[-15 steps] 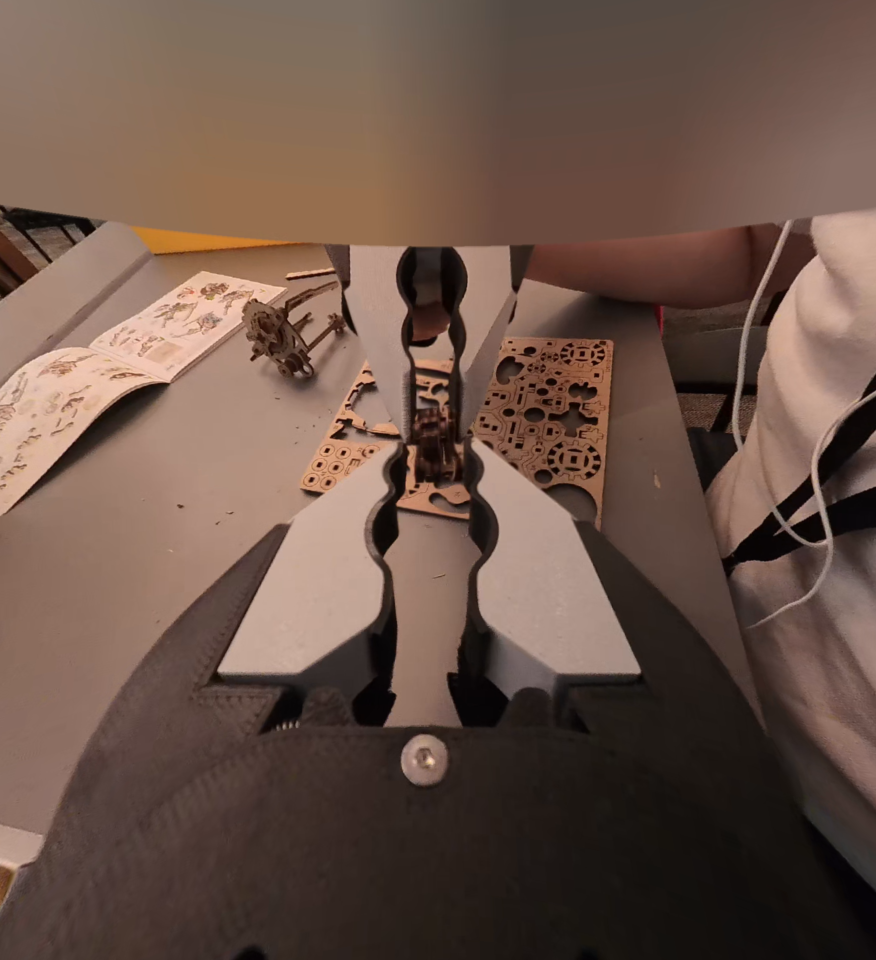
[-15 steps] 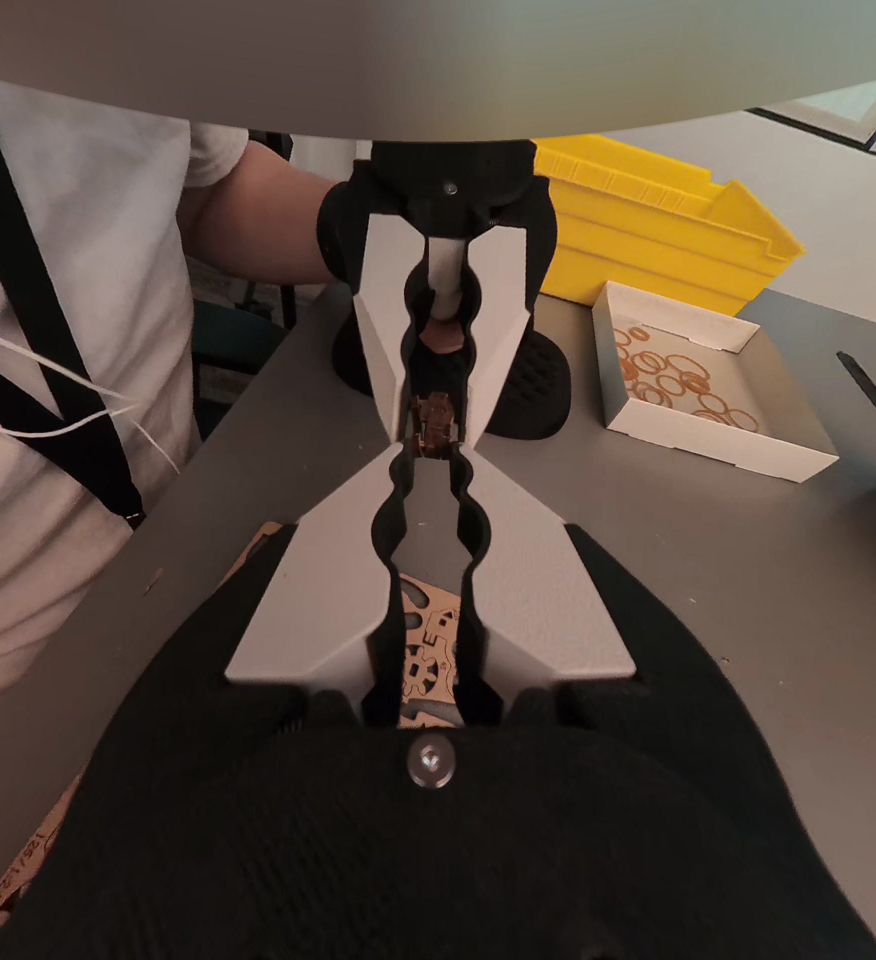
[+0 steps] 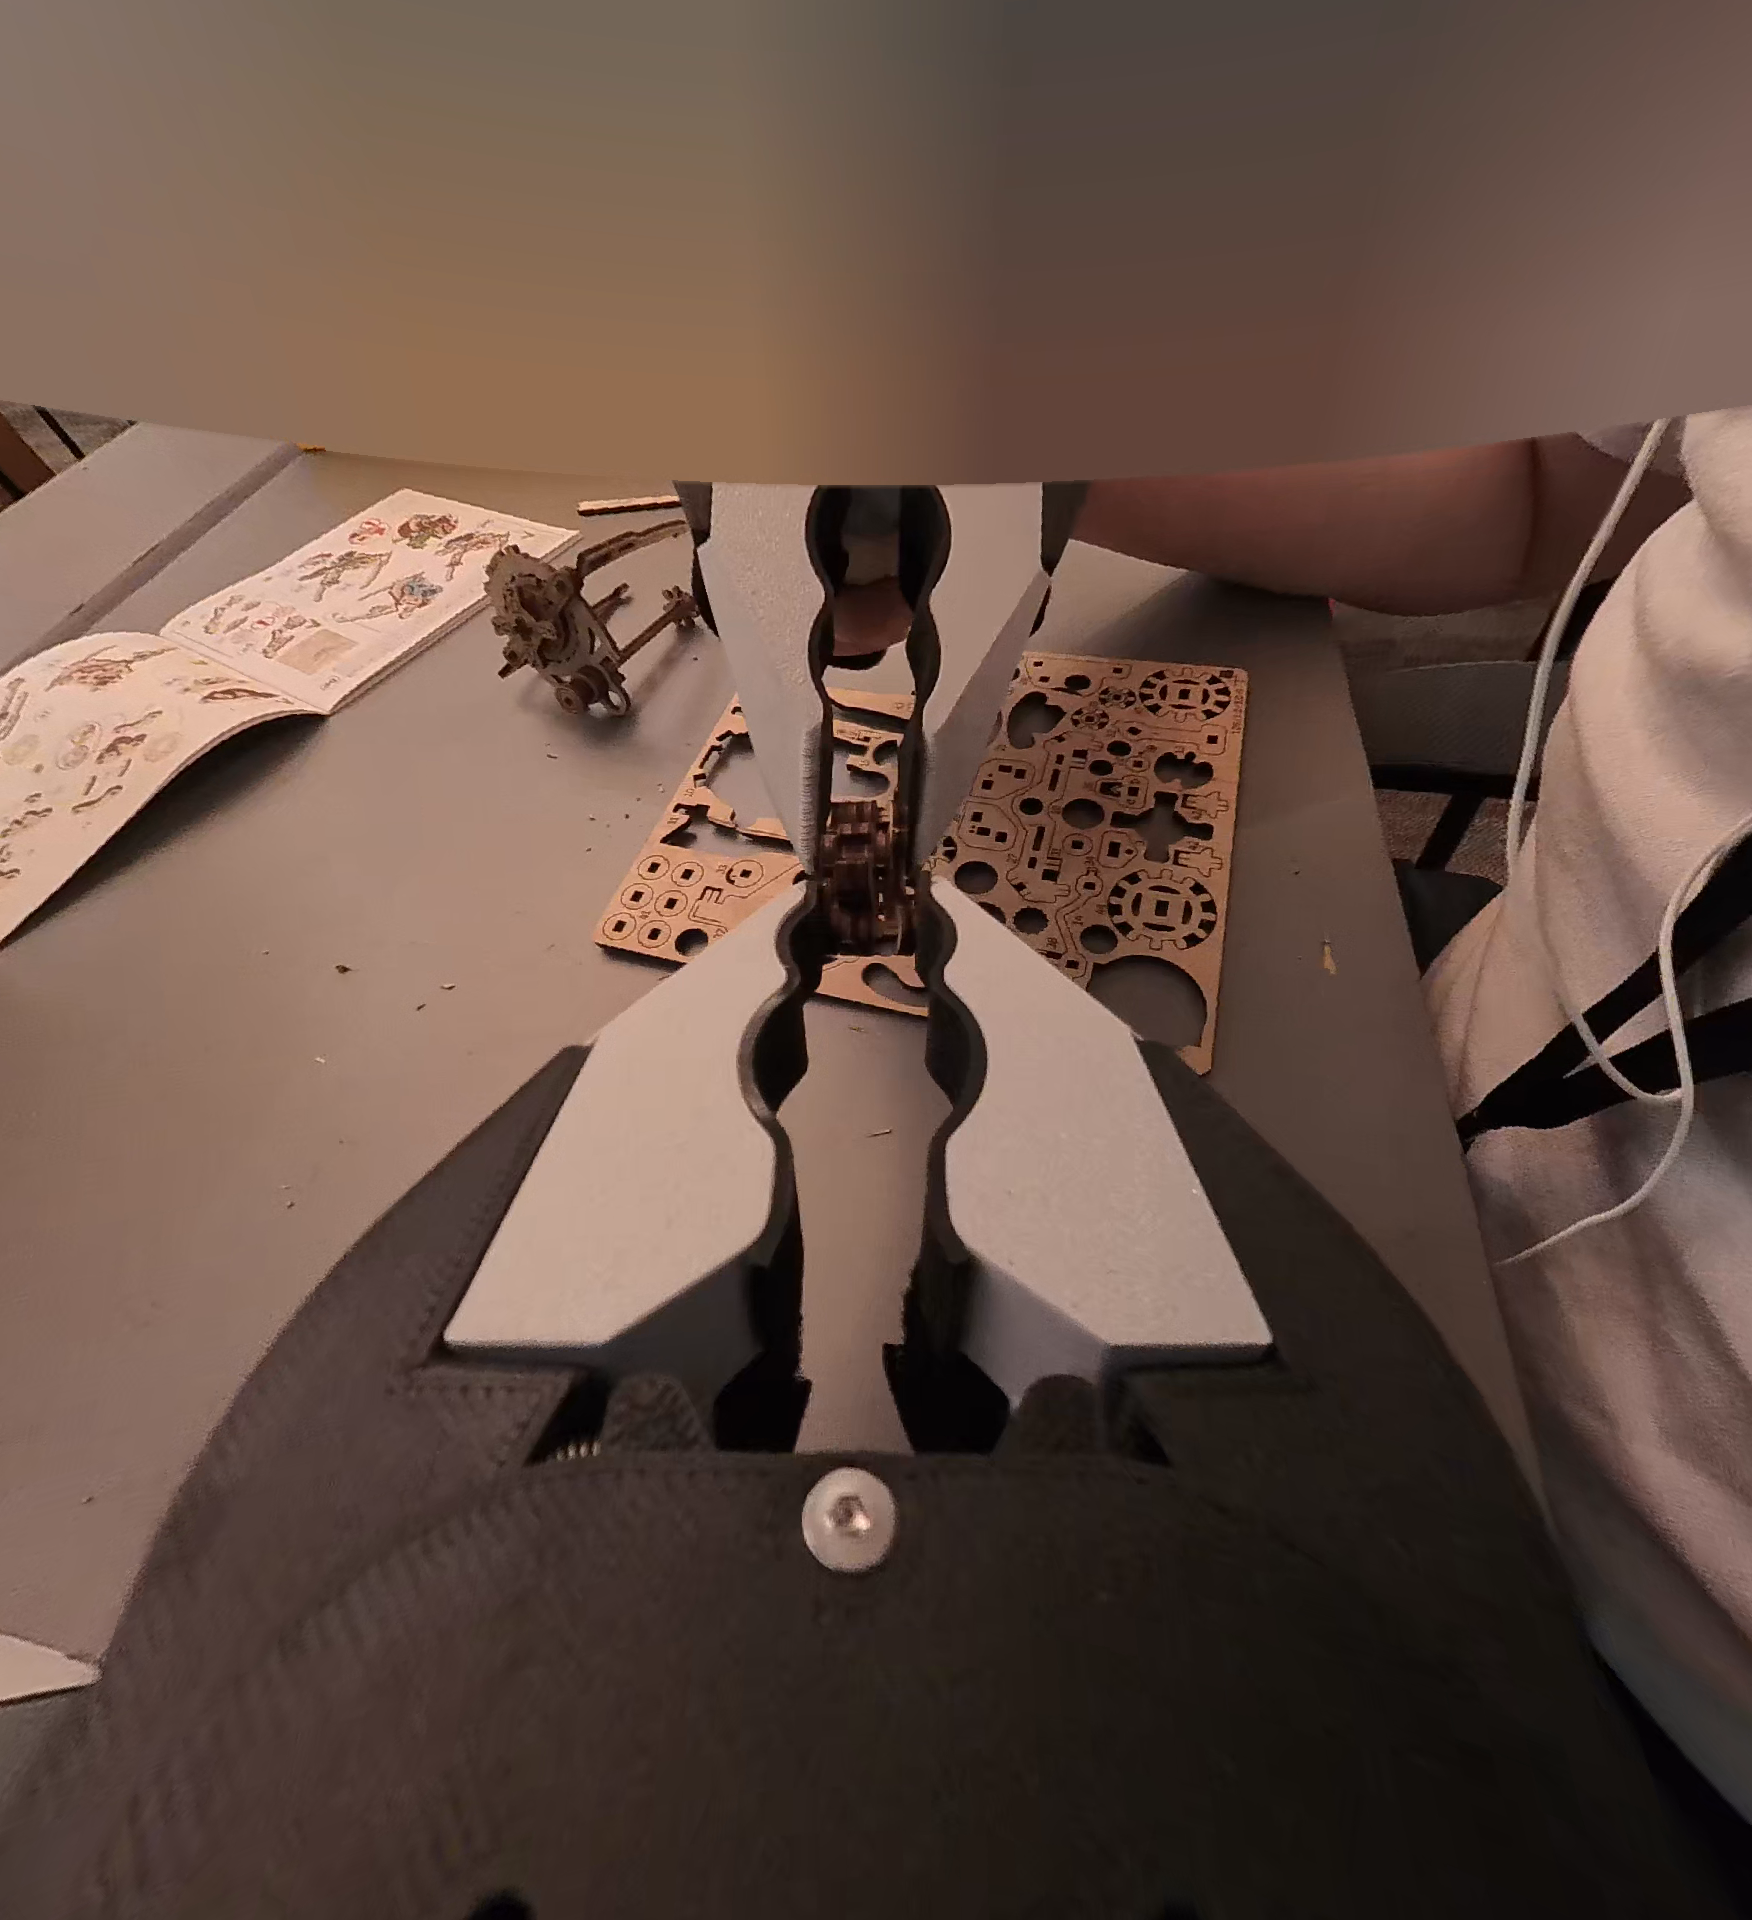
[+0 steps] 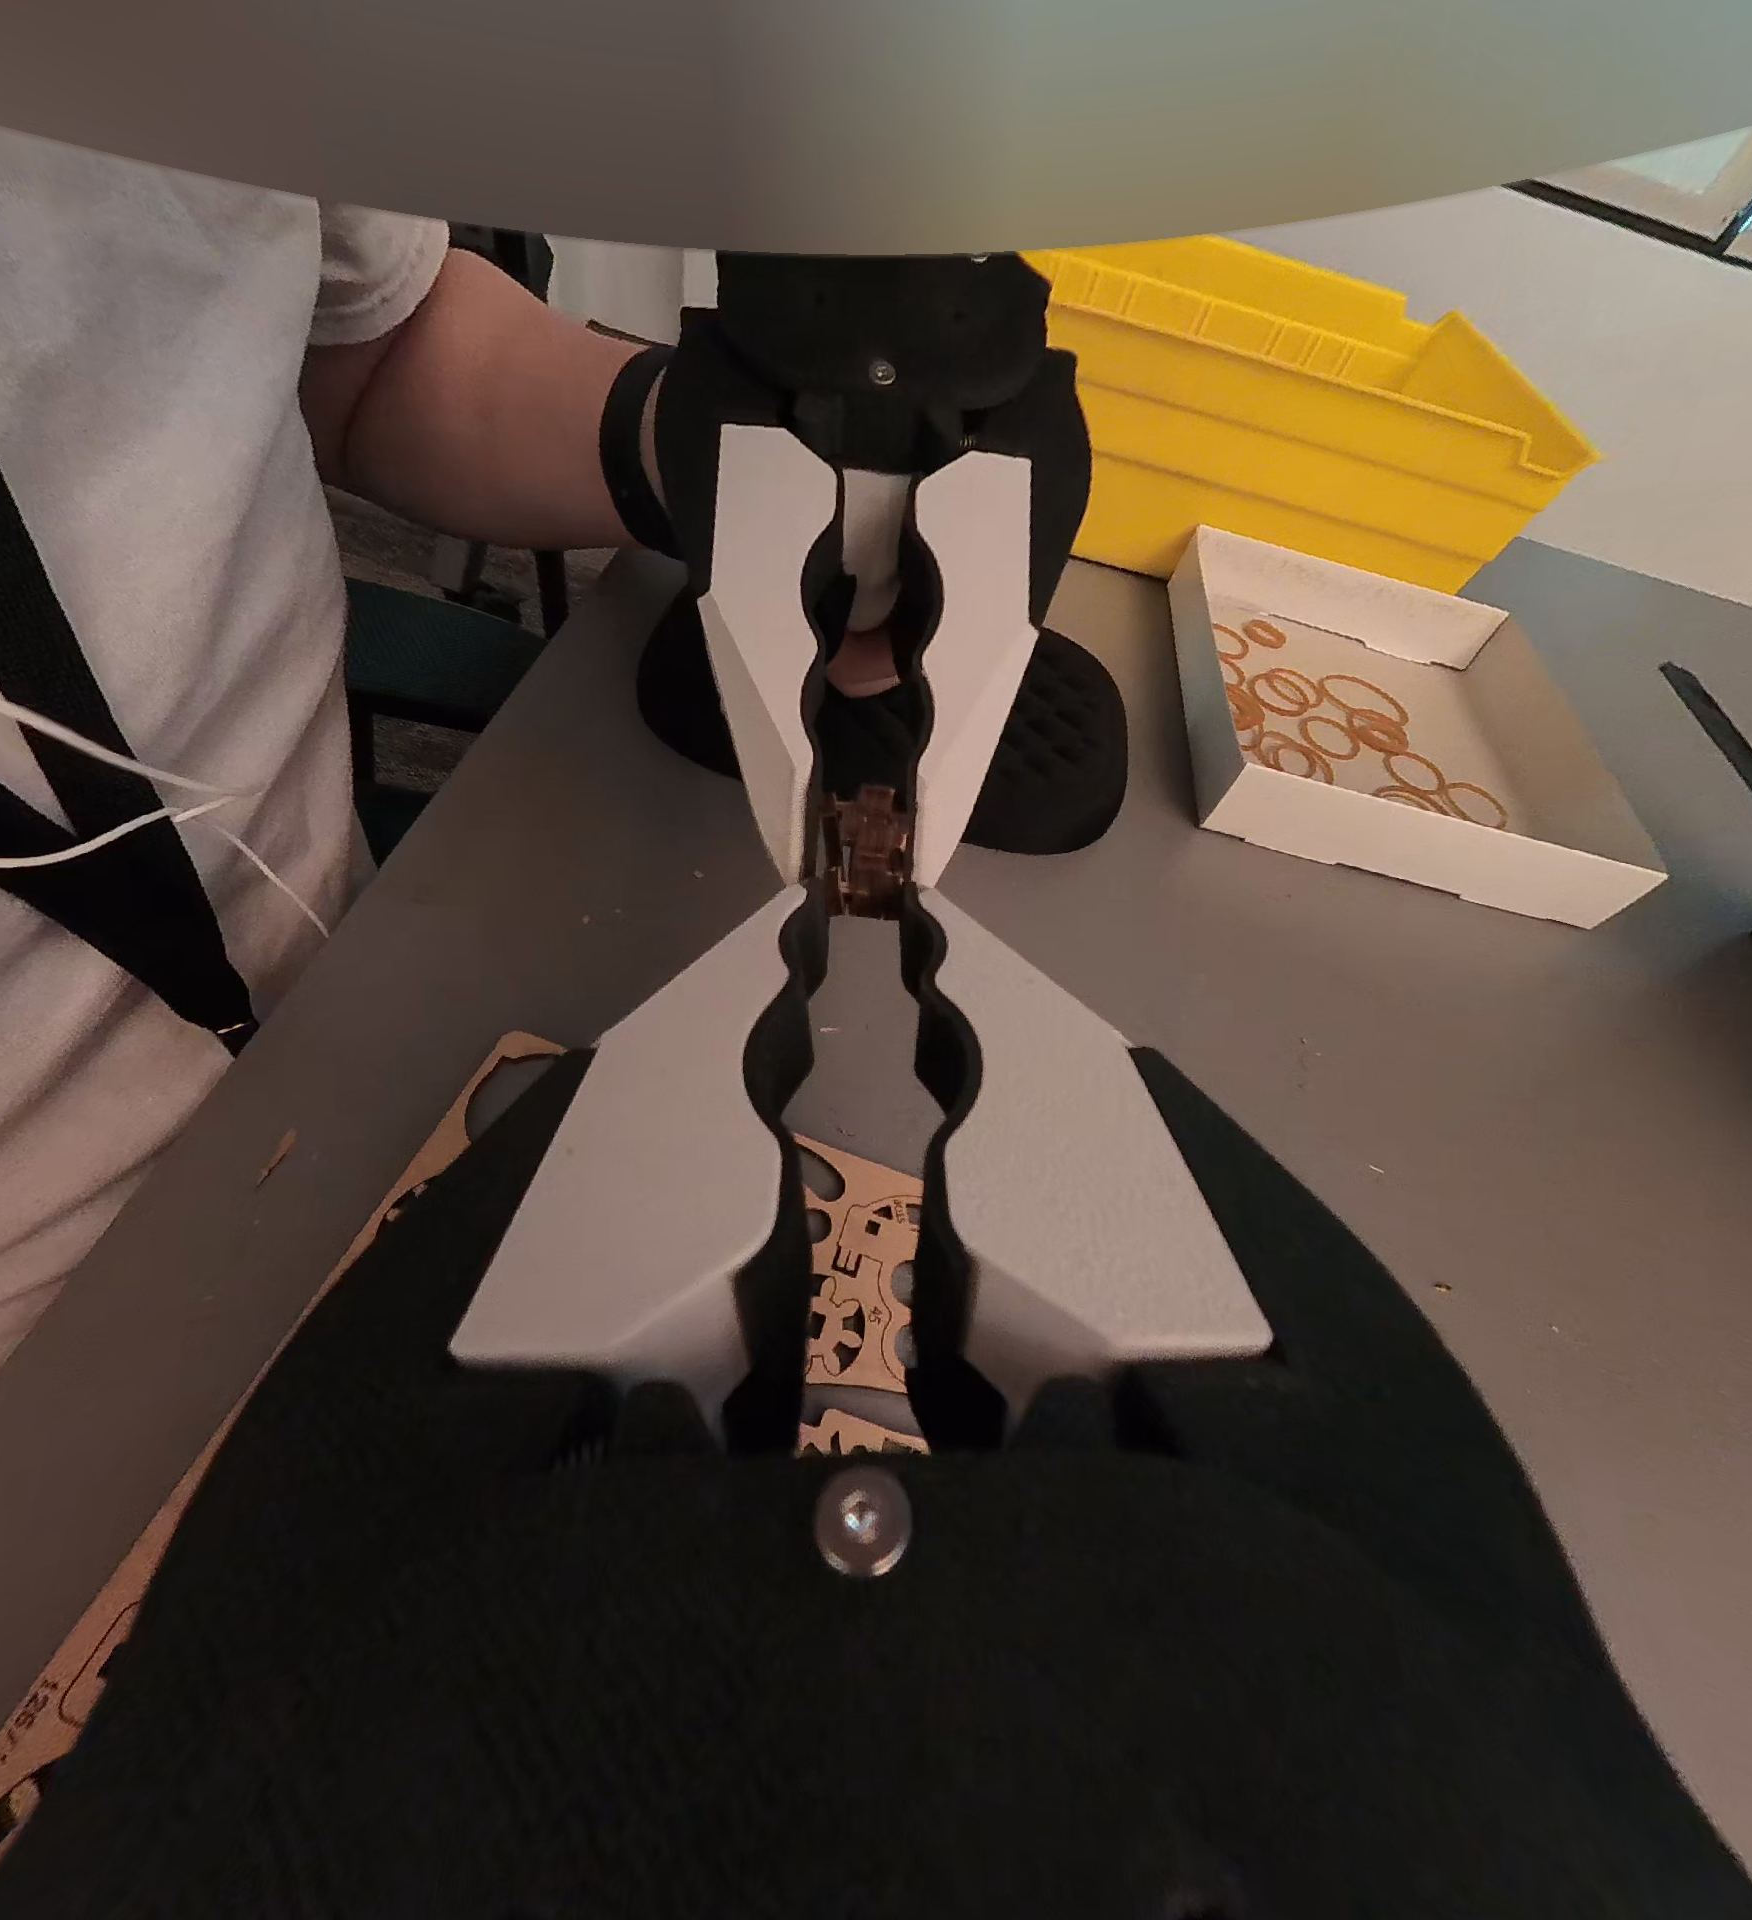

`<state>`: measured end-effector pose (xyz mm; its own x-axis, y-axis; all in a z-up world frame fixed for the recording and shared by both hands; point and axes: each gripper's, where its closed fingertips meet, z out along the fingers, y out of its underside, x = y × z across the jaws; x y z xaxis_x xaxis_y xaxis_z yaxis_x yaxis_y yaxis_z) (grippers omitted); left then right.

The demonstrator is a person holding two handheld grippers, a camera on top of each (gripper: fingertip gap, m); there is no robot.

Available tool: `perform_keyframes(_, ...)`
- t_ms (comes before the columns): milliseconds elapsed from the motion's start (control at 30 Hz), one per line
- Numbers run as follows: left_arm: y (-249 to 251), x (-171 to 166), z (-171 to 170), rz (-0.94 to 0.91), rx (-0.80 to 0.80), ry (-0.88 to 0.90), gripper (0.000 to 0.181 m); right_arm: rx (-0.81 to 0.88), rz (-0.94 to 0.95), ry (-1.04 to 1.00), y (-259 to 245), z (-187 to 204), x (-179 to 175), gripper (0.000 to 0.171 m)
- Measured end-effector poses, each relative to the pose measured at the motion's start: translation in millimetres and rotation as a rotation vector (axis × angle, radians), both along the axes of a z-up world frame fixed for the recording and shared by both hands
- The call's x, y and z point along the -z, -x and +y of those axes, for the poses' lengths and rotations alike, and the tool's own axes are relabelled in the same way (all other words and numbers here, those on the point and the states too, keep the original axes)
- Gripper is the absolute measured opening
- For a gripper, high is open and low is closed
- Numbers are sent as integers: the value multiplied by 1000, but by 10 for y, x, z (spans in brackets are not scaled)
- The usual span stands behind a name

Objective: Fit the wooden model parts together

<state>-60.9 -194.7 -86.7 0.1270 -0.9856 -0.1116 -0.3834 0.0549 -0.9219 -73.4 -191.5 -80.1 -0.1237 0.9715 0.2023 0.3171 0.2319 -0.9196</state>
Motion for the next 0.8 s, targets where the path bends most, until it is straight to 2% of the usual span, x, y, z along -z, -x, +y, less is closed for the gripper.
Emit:
perform_keyframes(233,10,66,-4,32,-11,-41,15,-10,-23,-9,3,-10,61,13)
perform_keyframes(367,19,79,24,18,-31,51,16,6,-28,-6,9,19,76,13)
perform_keyframes(433,24,93,50,31,-48,47,27,5,-29,0,7,17,76,13)
perform_keyframes(533,16,172,6,83,-12,44,34,8,-12,9,18,12,34,13)
perform_keyframes(633,9,224,17,127,-13,44,26,10,8,9,22,2,-26,13)
perform_keyframes(700,-2,242,50,144,-31,64,14,17,12,9,48,-15,-61,12)
perform_keyframes(767,-10,275,70,178,-43,71,16,24,-3,-10,75,-38,-71,12)
perform_keyframes(800,-15,293,80,198,-50,65,23,37,-12,-26,86,-32,-69,12)
